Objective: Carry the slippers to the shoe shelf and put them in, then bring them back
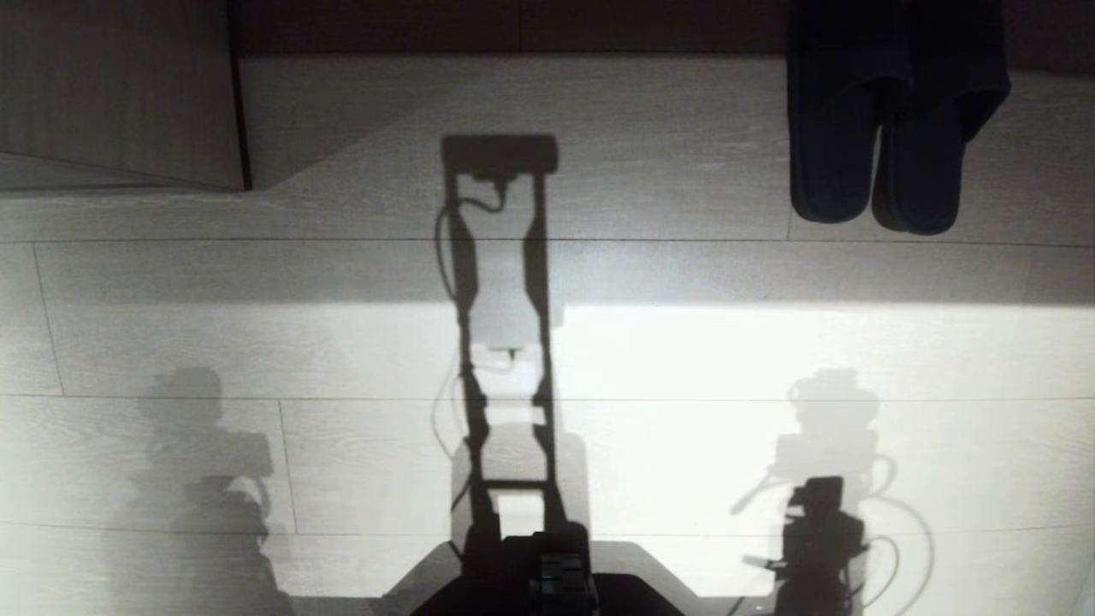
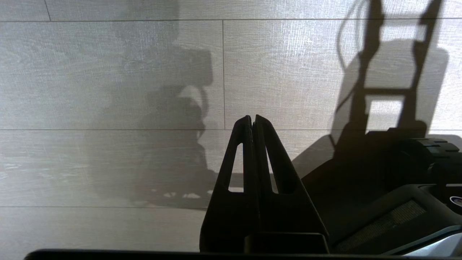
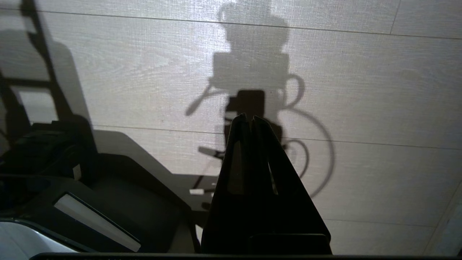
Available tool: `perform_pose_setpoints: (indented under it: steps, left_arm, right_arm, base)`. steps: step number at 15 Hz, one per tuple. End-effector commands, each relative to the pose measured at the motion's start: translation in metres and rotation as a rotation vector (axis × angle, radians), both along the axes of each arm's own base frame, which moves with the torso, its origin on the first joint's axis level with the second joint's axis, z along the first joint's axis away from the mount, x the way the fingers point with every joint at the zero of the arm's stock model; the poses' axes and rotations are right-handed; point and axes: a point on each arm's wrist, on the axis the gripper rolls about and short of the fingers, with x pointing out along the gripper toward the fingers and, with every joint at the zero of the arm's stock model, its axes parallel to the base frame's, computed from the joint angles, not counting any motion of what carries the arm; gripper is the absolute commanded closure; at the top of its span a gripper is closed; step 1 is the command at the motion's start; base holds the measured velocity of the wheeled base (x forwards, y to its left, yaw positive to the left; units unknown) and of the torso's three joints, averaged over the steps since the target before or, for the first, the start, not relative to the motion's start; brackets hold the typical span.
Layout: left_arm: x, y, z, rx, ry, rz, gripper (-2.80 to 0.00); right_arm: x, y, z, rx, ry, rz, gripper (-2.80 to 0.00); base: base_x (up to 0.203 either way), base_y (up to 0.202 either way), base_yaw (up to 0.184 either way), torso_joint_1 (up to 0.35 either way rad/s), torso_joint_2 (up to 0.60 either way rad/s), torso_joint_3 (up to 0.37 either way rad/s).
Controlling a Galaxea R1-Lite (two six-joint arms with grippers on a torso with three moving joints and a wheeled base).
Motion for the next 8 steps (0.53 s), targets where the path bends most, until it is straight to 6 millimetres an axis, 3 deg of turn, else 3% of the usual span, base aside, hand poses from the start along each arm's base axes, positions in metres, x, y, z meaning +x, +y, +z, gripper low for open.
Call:
perform_pose_setpoints:
  steps: [1,8]
  left_arm:
    - [0.0000,0.0000,0.0000,-0.001,-0.001,0.000,0.00]
    - [0.0001,0.0000,0.0000,-0.003,0.001,0.002,0.00]
  right_arm:
    - [0.0004,0.0000,0.0001,0.000,0.005,0.000,0.00]
    - [0.0004,0.0000,0.0001,0.000,0.005,0.000,0.00]
  base:
    - [0.000,0.000,0.000,0.000,0.00,0.000]
    - [0.000,0.000,0.000,0.001,0.00,0.005]
